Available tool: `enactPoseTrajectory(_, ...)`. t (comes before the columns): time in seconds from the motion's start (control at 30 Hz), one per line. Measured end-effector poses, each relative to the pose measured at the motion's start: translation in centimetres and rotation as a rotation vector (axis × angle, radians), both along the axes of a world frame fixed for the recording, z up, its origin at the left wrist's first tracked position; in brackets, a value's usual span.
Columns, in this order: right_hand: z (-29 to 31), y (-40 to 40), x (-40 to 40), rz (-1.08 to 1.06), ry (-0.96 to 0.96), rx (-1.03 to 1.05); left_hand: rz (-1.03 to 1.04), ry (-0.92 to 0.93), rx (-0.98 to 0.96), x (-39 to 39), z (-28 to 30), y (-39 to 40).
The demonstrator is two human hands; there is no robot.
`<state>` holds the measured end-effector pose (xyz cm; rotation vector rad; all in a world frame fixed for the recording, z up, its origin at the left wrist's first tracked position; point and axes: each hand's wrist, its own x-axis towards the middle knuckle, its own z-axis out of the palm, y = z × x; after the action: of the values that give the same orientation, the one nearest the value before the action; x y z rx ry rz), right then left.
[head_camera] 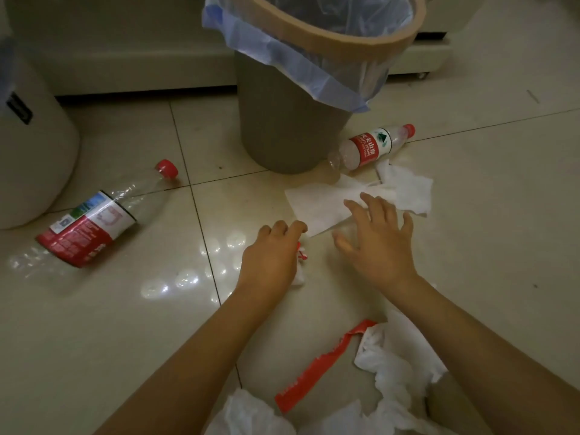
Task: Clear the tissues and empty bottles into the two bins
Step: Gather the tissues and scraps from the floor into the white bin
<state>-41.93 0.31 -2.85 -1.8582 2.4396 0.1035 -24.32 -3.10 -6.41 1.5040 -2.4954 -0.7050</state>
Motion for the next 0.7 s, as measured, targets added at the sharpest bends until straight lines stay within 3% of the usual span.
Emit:
enactPoseTrajectory(0.23,-1.9,-4.4,-3.1,-0.299,-0.131,-0.018,0.095,0.173,0.010,-0.4,-0.8,-1.2)
enactPoseTrajectory(0.47,-3.0,-6.7,-4.7,-0.425,-0.250,0.188,0.121,0.222,0.011,-0.4,-1.6,-1.3)
enactPoseTrajectory(0.53,-3.3,-6.4,-4.0,-0.390,-0.257,0.183,0.122,0.214,0.023,-0.2,-1.9,-1.4)
enactPoseTrajectory(0.7,-3.5,-5.2,-1.7,-0.075,-0.126,0.022,0.149,0.217,0.062,0.3,-2.1,-1.2)
